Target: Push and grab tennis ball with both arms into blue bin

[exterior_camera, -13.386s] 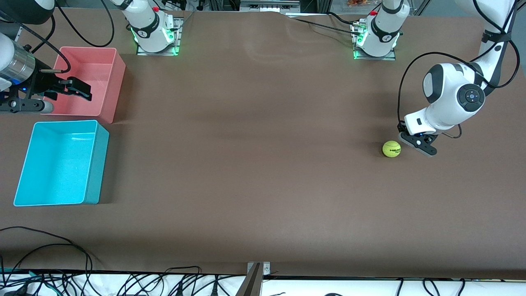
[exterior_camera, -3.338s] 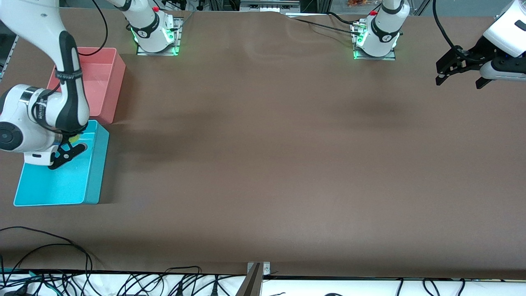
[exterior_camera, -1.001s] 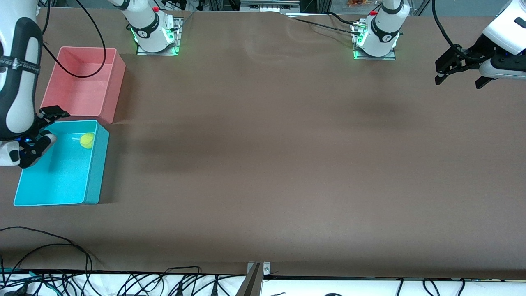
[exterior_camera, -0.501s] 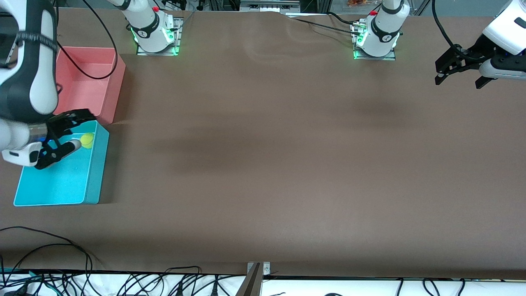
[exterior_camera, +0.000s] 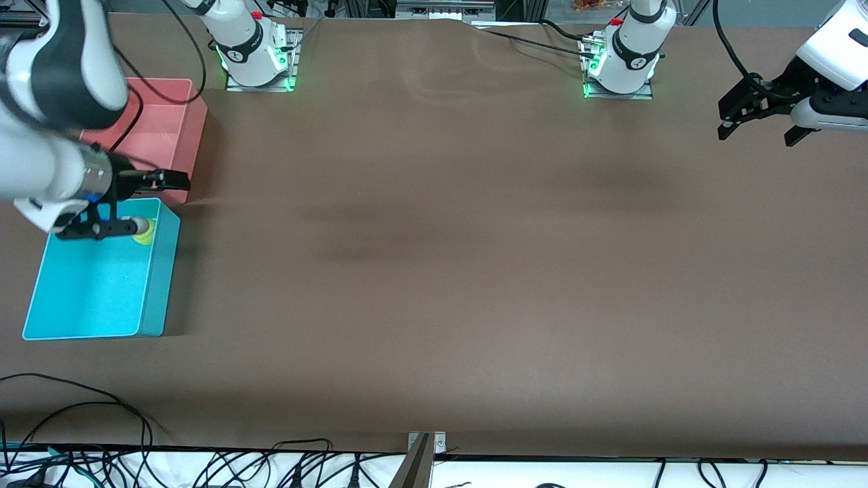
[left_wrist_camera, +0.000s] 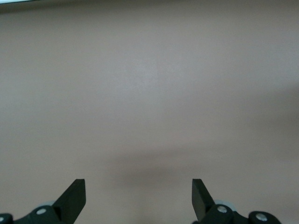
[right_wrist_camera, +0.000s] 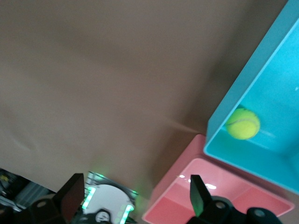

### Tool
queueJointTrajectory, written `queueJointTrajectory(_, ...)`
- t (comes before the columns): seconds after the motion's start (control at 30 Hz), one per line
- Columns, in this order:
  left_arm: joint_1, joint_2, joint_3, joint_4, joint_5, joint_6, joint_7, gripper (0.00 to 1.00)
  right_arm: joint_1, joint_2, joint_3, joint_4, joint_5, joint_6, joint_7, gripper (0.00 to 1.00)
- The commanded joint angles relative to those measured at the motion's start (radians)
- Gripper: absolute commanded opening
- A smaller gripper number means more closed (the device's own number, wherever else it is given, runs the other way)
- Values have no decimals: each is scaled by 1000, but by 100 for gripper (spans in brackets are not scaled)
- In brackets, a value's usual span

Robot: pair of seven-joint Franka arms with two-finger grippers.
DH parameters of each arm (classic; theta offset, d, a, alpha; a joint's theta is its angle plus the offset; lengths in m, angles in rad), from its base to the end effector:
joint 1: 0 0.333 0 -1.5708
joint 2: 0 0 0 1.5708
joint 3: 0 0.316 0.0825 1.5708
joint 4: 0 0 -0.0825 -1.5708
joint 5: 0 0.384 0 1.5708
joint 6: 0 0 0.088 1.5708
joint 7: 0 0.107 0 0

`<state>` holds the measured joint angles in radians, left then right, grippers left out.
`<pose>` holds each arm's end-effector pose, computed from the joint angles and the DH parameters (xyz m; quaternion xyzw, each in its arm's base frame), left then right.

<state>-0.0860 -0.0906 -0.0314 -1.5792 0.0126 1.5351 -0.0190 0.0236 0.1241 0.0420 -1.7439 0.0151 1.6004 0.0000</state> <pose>0.5189 -0.0607 0.6661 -0.9985 0.0488 -0.0237 0.0061 0.5676 0.0379 0.4764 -0.9905 -0.0315 0.1336 0.0057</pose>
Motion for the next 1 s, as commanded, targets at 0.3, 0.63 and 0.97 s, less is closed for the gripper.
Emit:
queueJointTrajectory(0.3,0,17,-1,36,-13,-16,-7,100,-73,-175,-66,-23,80,12,31,100)
queueJointTrajectory(0.63,0,17,-1,36,-13,-16,-7,100,-19,-153,-70,98,7,-108,21,100)
queueJointTrajectory(0.97,0,15,-1,36,-13,-16,-7,100,-19,-135,-68,99,6,-102,17,100)
